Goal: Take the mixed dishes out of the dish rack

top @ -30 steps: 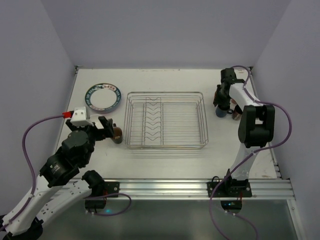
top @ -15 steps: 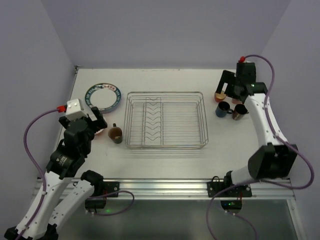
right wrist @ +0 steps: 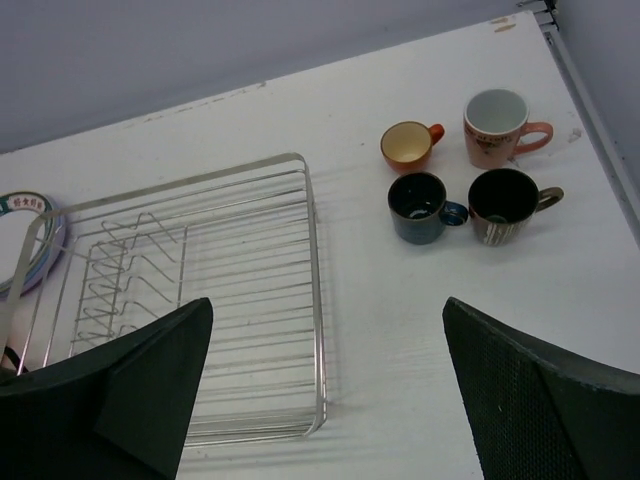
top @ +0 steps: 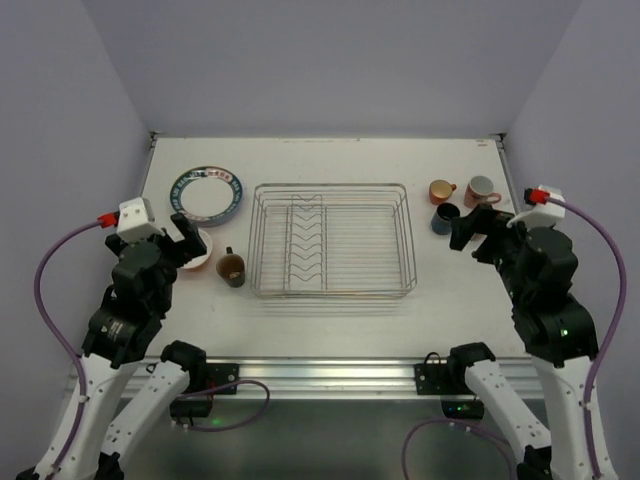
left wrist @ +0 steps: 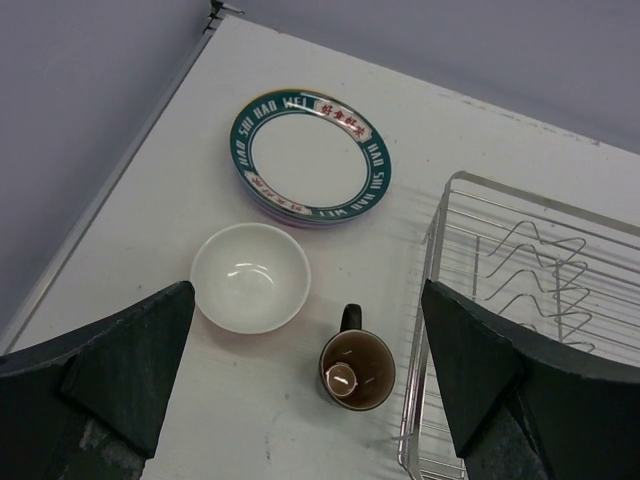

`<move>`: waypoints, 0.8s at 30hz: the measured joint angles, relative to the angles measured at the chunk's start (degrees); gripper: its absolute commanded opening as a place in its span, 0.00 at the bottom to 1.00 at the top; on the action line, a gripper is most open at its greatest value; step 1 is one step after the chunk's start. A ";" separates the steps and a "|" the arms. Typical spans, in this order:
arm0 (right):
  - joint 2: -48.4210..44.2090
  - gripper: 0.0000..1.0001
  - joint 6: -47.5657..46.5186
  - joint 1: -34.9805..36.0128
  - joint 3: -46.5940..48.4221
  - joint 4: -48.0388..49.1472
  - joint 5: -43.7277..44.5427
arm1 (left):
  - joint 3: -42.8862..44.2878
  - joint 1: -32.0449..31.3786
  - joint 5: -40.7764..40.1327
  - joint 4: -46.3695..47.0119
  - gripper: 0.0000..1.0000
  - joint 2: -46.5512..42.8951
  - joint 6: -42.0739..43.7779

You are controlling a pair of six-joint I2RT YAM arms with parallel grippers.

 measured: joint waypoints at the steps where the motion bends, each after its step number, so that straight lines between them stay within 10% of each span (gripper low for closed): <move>1: -2.14 0.99 -0.13 0.02 -0.50 -0.76 0.00 | 0.74 0.00 0.72 -0.35 1.00 -0.02 0.28; 24: -19.52 0.99 -5.55 0.02 -1.70 -10.47 -4.39 | 10.62 -0.02 12.74 -13.46 1.00 -6.51 7.28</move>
